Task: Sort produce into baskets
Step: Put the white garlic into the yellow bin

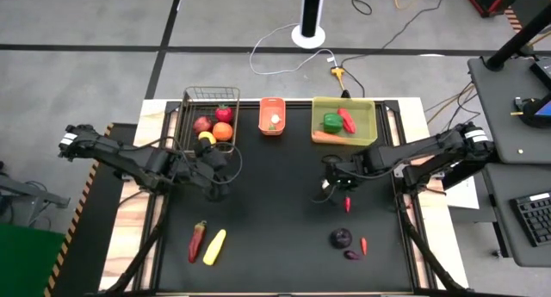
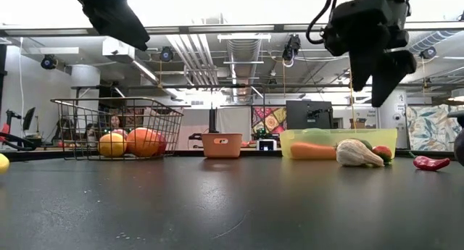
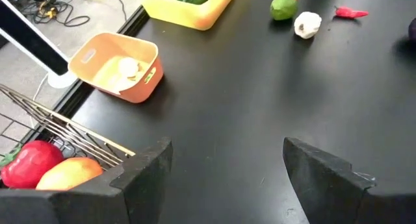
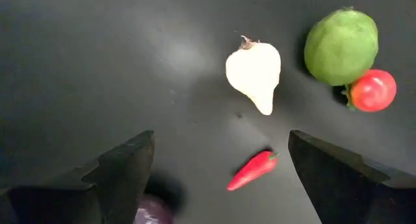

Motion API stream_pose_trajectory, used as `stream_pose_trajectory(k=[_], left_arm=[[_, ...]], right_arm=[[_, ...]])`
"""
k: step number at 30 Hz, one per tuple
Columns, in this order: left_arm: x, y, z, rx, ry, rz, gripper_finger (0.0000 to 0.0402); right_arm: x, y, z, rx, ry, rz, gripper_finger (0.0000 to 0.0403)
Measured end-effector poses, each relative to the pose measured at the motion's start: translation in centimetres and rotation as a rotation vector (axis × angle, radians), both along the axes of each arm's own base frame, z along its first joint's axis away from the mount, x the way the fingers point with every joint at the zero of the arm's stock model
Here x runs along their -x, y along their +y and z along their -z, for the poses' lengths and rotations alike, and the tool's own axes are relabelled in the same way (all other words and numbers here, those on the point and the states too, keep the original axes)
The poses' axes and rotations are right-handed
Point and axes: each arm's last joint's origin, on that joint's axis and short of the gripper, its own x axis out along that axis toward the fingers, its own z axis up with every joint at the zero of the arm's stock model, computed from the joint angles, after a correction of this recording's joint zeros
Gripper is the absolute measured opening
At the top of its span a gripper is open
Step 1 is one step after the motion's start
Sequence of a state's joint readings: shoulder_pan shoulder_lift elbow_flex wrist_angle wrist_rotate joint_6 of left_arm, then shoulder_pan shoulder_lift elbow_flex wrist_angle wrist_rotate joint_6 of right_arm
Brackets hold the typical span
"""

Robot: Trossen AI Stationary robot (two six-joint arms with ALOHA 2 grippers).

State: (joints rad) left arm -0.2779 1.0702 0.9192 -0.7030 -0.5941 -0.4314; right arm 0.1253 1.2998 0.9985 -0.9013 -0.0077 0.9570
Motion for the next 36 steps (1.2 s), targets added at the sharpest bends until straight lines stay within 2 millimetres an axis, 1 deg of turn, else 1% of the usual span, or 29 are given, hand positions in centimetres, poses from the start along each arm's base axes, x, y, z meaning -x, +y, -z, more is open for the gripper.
stream_pose_trajectory(k=[4,8,11,17,22,27,36], left_arm=[[0.0,0.0,0.0,-0.001,0.004,0.000,0.0272],[0.1,0.0,0.1,-0.003,0.007,-0.001,0.0272],[0.1,0.0,0.1,-0.003,0.008,-0.001,0.0272],[0.1,0.0,0.4,-0.007,0.018,-0.001,0.0272],[0.2,0.1,0.8,-0.029,0.028,-0.018,0.0272],[0.2,0.2,1.0,-0.035,0.030,-0.026,0.0272],[0.2,0.2,1.0,-0.046,0.024,-0.036,0.0272]], right_arm=[[-0.7,0.6,1.6,0.027,0.070,-0.089,0.0345],[-1.1,1.3,3.5,0.053,0.178,-0.221,0.0345],[-1.5,1.5,4.6,0.071,0.214,-0.262,0.0345],[-2.1,1.5,6.2,0.102,0.272,-0.279,0.0345],[-2.6,1.4,7.3,0.135,0.295,-0.253,0.0341],[-3.2,1.4,8.0,0.154,0.272,-0.215,0.0324],[-3.6,1.3,8.9,0.201,0.289,-0.186,0.0288]])
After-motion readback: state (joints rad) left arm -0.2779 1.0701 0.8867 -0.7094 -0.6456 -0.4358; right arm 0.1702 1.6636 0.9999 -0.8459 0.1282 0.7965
